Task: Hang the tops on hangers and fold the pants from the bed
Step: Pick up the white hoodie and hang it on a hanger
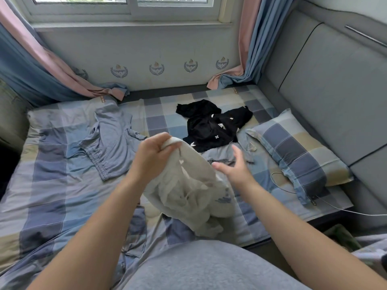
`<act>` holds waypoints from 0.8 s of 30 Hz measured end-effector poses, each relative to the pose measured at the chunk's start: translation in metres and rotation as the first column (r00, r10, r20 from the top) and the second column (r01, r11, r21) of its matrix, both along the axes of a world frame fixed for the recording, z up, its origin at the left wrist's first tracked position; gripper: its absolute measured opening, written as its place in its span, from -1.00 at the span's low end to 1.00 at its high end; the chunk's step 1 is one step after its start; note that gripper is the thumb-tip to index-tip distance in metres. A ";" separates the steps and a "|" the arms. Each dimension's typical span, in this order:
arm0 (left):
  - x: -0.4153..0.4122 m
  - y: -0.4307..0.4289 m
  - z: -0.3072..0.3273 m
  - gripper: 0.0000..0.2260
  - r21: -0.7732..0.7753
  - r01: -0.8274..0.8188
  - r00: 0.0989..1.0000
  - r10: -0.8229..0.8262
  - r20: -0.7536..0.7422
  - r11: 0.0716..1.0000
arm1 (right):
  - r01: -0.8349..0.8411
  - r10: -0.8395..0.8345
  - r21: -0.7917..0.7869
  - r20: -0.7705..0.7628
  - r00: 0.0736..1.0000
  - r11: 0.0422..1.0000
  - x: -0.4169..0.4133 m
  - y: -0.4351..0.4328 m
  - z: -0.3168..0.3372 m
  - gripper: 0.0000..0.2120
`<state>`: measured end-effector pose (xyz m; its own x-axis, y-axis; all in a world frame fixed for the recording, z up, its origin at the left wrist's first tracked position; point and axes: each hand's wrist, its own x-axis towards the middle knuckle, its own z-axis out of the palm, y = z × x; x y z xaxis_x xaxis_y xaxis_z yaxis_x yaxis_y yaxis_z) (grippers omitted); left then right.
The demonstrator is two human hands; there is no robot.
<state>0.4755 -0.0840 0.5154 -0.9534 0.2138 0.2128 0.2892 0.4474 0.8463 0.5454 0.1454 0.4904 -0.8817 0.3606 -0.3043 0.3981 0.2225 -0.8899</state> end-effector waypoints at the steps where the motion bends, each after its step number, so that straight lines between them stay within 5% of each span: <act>1: 0.002 0.002 0.008 -0.70 -0.017 0.103 0.994 -0.103 0.020 0.995 | -0.156 0.162 0.088 -0.066 0.984 0.984 0.002 -0.007 -0.002 -0.17; 3: 0.007 0.008 0.019 -0.69 -0.066 0.258 0.966 -0.256 0.049 0.964 | -0.411 0.423 0.156 -0.052 0.905 0.898 0.003 -0.025 -0.011 -0.30; 6: 0.007 0.011 0.024 -0.76 -0.136 0.328 0.945 -0.323 0.059 0.935 | -0.485 0.476 0.133 0.091 0.875 0.864 0.004 -0.043 -0.028 -0.72; 10: -0.004 0.000 0.003 -0.88 -0.269 0.054 0.998 -0.062 -0.018 0.961 | -0.291 0.282 0.125 0.083 0.956 0.948 -0.003 -0.037 -0.034 -0.84; 13: -0.008 -0.013 -0.029 -0.51 -0.504 0.050 0.968 0.081 0.235 0.862 | -0.057 0.069 -0.080 0.158 0.985 0.995 -0.007 -0.033 -0.027 -0.79; 17: 0.008 -0.014 -0.076 -0.26 -0.351 0.303 0.743 0.011 0.669 0.886 | 0.280 -0.159 -0.343 0.339 0.927 0.897 -0.007 -0.036 -0.016 -0.83; 20: 0.027 -0.010 -0.101 -0.24 -0.341 0.385 0.664 -0.001 0.747 0.858 | 0.317 -0.156 -0.435 0.366 0.917 0.843 -0.005 -0.043 0.002 -0.79; 24: 0.043 -0.008 -0.123 -0.42 -0.145 0.228 0.577 -0.013 0.817 0.963 | 0.253 -0.092 -0.552 0.302 0.949 0.795 0.002 -0.051 0.034 -0.72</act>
